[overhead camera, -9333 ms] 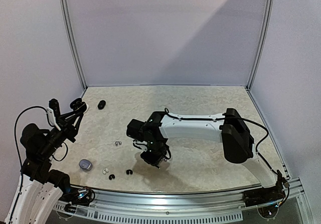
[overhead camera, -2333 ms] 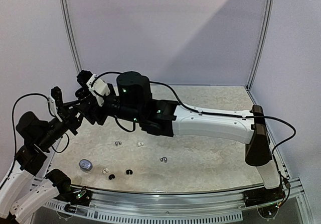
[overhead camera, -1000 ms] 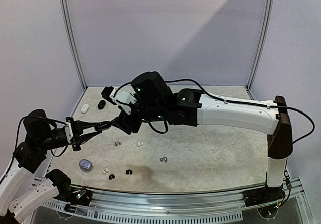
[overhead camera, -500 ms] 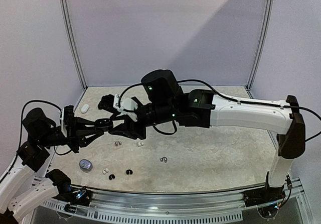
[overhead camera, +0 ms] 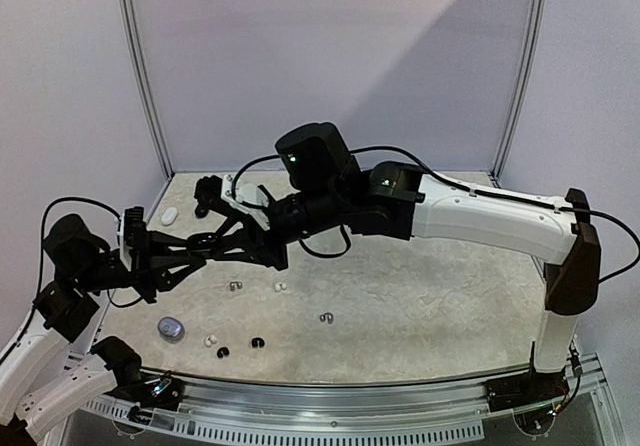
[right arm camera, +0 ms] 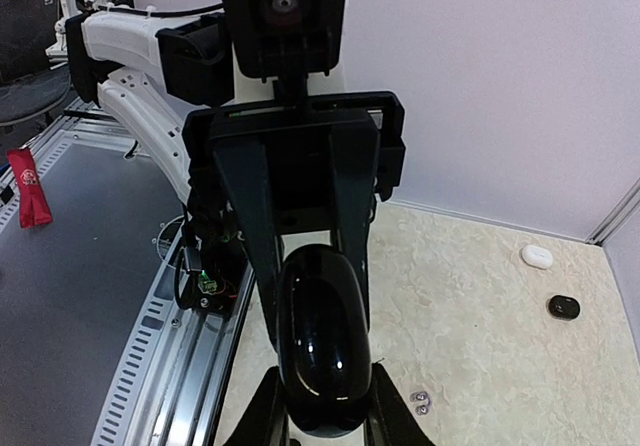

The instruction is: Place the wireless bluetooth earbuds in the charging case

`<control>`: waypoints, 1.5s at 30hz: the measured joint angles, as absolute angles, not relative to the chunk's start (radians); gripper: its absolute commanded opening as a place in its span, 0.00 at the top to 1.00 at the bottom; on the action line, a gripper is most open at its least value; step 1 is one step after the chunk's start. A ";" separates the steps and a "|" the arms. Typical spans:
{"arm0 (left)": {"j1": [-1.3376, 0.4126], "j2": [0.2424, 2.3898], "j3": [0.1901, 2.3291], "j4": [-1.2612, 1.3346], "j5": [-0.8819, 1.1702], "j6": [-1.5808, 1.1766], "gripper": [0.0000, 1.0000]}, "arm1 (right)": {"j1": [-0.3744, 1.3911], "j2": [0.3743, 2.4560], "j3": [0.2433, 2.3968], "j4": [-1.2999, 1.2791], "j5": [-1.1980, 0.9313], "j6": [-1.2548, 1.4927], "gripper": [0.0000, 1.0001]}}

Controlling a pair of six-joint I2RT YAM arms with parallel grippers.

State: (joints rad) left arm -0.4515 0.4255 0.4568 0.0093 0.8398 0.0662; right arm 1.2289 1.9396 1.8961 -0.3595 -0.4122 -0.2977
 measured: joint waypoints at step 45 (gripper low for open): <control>-0.317 0.513 0.426 -0.110 0.216 -0.243 0.02 | 0.392 2.190 1.698 -1.041 -0.373 0.082 0.09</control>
State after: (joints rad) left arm -0.3172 0.5133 0.4259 -0.1101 0.2157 -0.2432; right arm 0.3923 2.1902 1.6978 -1.0412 -0.3729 0.0822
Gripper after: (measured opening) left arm 0.981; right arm 0.795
